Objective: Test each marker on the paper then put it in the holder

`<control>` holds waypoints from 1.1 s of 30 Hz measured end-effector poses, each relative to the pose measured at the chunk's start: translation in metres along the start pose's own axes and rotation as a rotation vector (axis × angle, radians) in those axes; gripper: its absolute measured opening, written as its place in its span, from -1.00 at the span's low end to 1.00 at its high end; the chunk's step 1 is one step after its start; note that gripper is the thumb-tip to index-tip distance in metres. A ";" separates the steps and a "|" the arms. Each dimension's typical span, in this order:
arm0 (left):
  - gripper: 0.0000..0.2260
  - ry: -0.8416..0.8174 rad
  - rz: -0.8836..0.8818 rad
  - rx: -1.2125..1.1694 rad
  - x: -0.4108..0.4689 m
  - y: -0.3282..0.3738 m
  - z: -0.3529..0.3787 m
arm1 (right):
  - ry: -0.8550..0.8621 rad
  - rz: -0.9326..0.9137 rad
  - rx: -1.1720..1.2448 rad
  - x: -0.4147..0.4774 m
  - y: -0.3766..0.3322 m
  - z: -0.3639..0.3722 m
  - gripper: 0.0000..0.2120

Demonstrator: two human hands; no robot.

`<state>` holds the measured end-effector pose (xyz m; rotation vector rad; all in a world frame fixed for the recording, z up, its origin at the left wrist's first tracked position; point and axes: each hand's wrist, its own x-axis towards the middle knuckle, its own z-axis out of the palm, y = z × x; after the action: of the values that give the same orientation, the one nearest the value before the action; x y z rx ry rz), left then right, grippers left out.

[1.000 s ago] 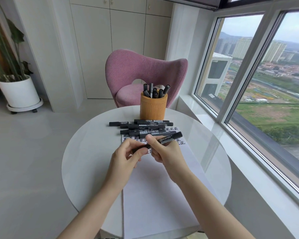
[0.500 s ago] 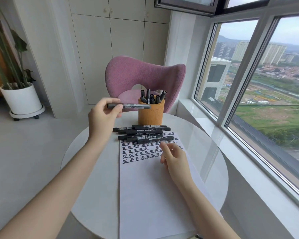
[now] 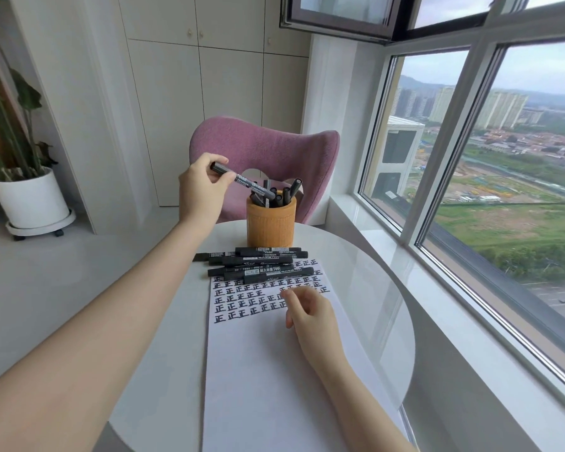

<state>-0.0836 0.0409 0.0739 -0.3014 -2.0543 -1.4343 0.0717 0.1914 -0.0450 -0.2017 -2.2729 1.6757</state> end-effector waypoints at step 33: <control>-0.75 -0.166 0.250 0.318 -0.030 -0.022 0.039 | -0.023 0.022 -0.010 -0.001 0.000 -0.001 -0.84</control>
<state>-0.0847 0.0724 0.0309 -0.5365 -2.2446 -0.9446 0.0727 0.1922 -0.0446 -0.2109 -2.3049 1.6860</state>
